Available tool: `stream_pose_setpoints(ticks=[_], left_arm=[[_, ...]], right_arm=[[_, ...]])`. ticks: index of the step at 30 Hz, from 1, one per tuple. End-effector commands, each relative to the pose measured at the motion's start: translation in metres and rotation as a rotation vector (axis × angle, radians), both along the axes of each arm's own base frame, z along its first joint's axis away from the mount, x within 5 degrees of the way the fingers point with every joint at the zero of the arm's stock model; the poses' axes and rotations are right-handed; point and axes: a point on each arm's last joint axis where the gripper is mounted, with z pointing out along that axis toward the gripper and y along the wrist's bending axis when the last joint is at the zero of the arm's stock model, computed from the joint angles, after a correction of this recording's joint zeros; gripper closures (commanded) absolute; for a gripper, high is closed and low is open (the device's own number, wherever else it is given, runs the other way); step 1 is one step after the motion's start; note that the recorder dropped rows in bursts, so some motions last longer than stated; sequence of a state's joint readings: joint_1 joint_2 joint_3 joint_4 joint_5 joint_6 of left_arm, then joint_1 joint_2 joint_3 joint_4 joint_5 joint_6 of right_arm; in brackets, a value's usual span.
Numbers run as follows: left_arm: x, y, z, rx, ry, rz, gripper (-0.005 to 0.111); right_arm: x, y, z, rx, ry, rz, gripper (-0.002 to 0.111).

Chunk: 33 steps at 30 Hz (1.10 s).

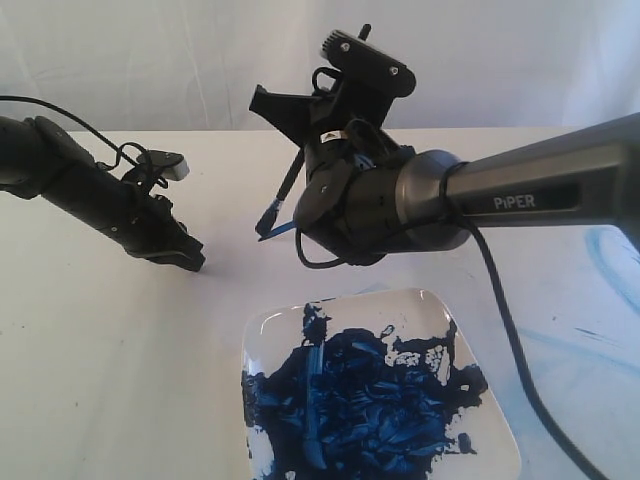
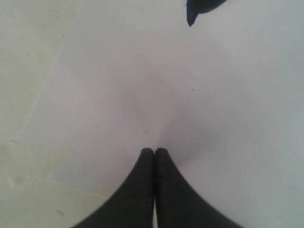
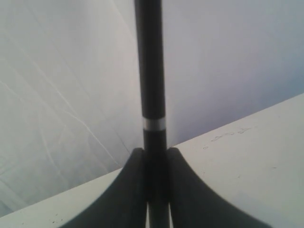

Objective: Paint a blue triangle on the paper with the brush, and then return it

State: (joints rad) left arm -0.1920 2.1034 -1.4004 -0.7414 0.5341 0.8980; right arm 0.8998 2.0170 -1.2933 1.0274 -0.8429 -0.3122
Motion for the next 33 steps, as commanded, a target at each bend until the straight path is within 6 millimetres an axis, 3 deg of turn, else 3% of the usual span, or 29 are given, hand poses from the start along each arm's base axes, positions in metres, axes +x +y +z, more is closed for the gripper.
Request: stream_pose_setpoints(ticks=[1,14,33], left_arm=[[-0.001,-0.002,0.001,-0.019,0.015,0.001,0.107],[-0.001,-0.002,0.001,-0.019,0.015,0.001,0.107],[-0.001,-0.002,0.001,-0.019,0.015,0.001,0.107]], right_arm=[[0.002,0.003,-0.006,-0.04,-0.036,0.022,0.108],[0.002,0.001,-0.01,-0.041,-0.011,0.008,0.108],[-0.001,-0.016,0.004,-0.159,0.049,-0.107,0.108]])
